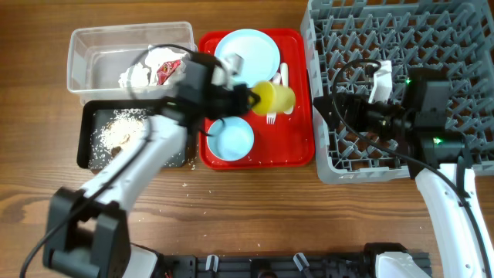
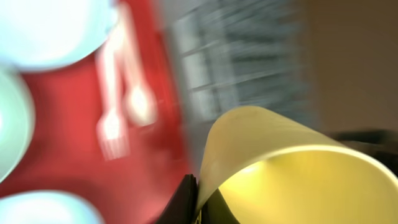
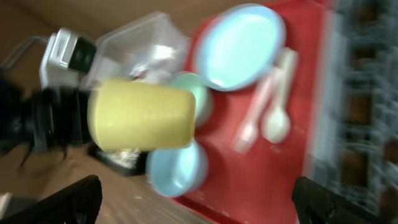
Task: Sort waste into correct bins and load items into the dishwasher rack
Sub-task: 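Lift the yellow cup and pass it to the right gripper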
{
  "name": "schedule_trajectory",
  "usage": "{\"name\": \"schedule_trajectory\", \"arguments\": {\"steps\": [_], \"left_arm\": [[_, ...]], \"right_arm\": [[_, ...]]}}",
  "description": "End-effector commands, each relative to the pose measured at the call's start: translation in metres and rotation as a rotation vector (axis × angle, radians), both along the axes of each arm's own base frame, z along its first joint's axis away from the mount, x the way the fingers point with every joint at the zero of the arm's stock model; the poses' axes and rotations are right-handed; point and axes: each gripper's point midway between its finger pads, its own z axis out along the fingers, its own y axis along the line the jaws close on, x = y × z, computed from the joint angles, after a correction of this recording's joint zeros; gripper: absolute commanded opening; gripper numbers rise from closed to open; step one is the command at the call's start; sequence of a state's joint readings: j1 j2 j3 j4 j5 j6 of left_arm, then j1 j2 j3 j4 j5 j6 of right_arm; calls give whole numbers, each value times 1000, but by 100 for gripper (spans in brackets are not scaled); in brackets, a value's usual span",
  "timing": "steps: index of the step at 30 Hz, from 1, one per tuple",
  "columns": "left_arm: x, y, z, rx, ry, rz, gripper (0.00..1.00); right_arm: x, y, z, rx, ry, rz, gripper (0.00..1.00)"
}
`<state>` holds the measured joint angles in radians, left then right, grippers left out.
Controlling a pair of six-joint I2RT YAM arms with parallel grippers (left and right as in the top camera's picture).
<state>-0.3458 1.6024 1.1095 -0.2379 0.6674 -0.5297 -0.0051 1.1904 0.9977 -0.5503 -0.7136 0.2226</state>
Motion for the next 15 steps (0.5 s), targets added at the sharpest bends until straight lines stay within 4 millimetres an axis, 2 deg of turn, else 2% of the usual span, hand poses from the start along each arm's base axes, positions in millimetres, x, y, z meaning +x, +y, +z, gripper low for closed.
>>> {"name": "schedule_trajectory", "arguments": {"steps": [1,5,9,15], "left_arm": [[-42,4,77,-386,59,-311,4],[-54,11,91,-467,79,-394,4],[-64,4,94,-485,90,-442,4],[-66,1,94,-487,93,-452,4]], "right_arm": [[-15,35,39,181,-103,236,100],[-25,54,66,287,-218,420,100],[-27,68,68,319,-244,503,100],[-35,87,68,361,-259,616,99]]}}
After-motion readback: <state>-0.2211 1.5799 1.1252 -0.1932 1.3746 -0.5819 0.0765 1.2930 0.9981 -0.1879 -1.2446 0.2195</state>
